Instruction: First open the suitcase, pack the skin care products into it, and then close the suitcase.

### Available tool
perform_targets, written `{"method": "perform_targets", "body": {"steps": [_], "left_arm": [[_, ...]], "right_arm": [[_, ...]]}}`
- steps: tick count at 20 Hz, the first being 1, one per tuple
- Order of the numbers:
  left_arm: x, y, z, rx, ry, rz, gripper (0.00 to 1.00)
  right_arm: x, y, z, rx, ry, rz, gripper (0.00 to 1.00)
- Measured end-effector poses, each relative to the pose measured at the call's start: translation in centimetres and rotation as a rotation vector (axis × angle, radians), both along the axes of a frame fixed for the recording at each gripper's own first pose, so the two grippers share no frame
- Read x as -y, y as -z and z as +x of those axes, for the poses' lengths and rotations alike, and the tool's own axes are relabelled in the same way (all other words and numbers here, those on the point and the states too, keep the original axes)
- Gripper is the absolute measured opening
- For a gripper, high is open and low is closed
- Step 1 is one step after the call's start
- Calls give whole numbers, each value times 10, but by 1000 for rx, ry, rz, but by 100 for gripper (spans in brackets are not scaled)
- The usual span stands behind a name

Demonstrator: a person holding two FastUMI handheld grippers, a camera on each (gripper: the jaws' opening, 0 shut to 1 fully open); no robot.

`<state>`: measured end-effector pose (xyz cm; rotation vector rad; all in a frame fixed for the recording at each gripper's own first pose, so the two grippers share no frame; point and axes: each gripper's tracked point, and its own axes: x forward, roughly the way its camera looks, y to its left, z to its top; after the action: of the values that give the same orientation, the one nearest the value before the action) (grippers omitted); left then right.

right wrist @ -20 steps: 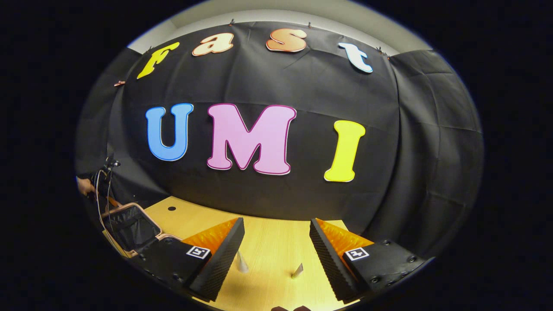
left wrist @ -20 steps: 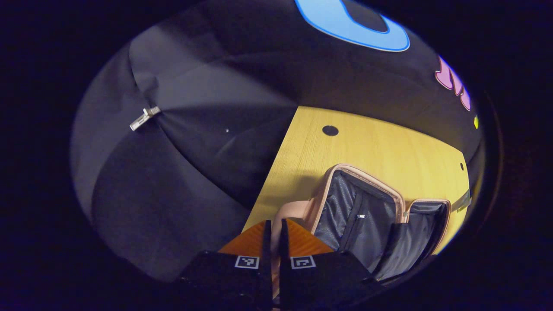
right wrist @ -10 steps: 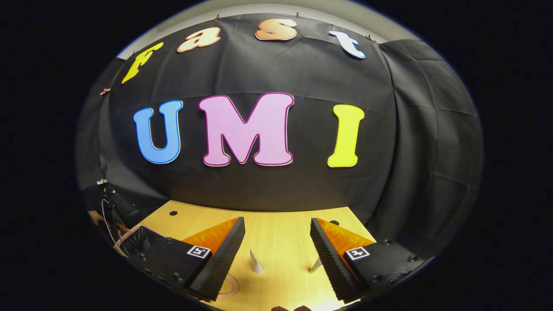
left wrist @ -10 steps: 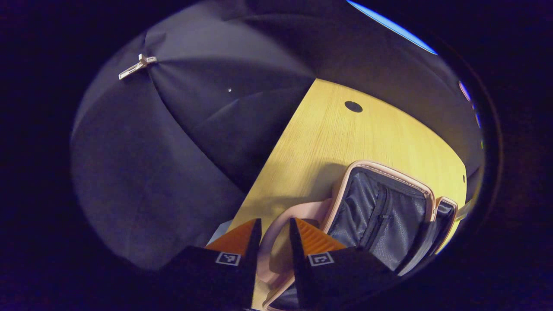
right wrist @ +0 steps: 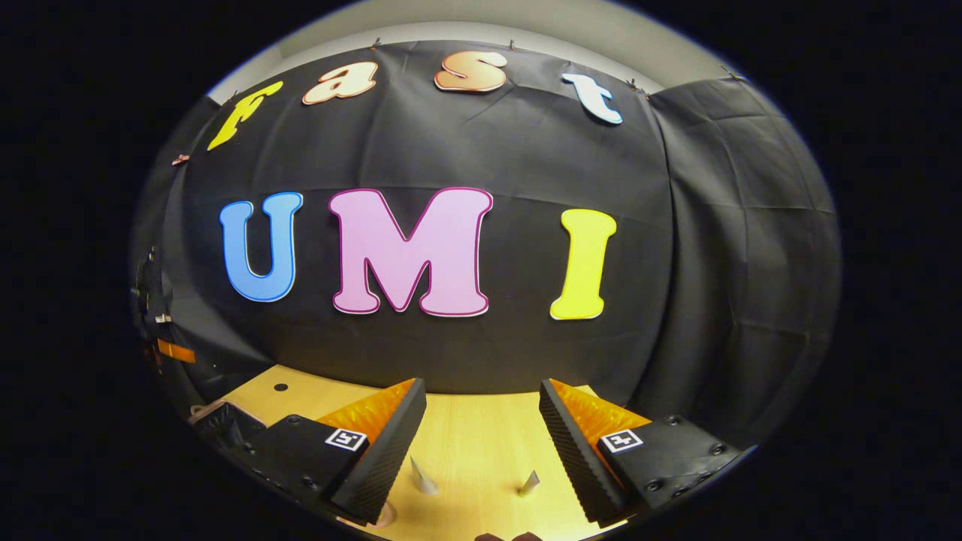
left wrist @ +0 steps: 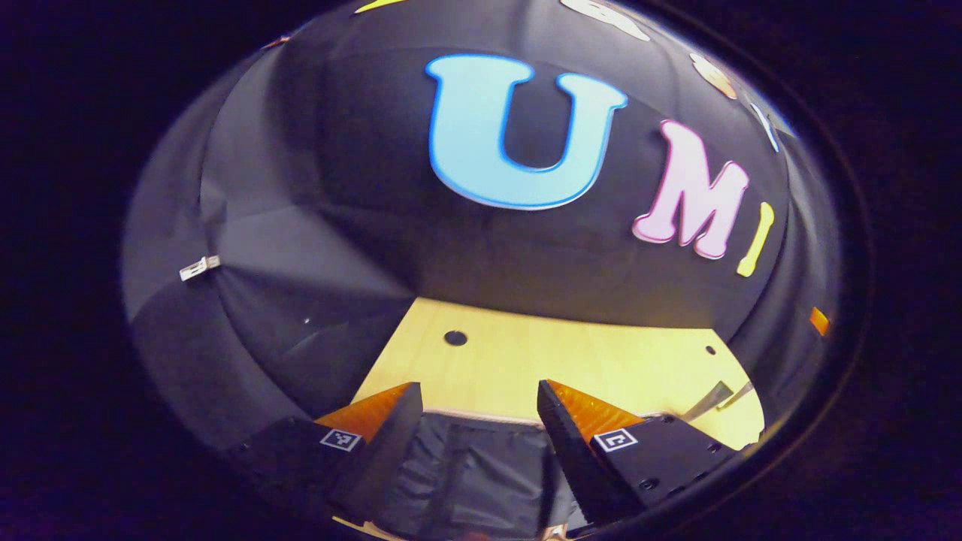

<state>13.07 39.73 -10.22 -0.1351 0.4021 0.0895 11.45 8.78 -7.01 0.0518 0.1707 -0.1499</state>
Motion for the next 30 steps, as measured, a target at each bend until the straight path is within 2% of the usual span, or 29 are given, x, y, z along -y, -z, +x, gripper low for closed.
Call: {"method": "perform_targets", "body": {"steps": [2, 6, 8, 11, 13, 16, 19, 24, 26, 27, 29, 30], "left_arm": [[75, -26, 6, 50, 129, -58, 96], [228, -36, 8, 50, 383, -156, 96], [283, -15, 0, 4, 474, -160, 96], [360, 39, -8, -126, 598, -142, 96], [382, 78, -4, -224, 643, -106, 96], [394, 118, 6, -333, 632, -66, 97], [400, 164, 29, -412, 550, -15, 96], [405, 227, 79, -483, 448, 23, 97], [406, 245, 88, -510, 427, 18, 100], [402, 251, 91, -521, 395, 29, 83], [406, 249, 90, -525, 410, 8, 49], [407, 246, 87, -529, 421, 2, 47]], "right_arm": [[3, -4, 2, 13, -21, -19, 96], [7, -2, 0, 20, -68, -35, 96], [7, -1, -6, 13, -100, -44, 96], [11, 3, -16, 10, -139, -75, 96], [12, 13, -22, -1, -171, -102, 96], [15, 41, -28, -52, -225, -120, 96], [20, 62, -35, -96, -254, -82, 96], [42, 111, -35, -184, -250, -48, 96], [54, 138, -32, -221, -236, -38, 97], [60, 154, -29, -246, -222, -26, 97], [66, 196, -22, -317, -201, 29, 97], [65, 220, -19, -365, -190, 68, 97]]}}
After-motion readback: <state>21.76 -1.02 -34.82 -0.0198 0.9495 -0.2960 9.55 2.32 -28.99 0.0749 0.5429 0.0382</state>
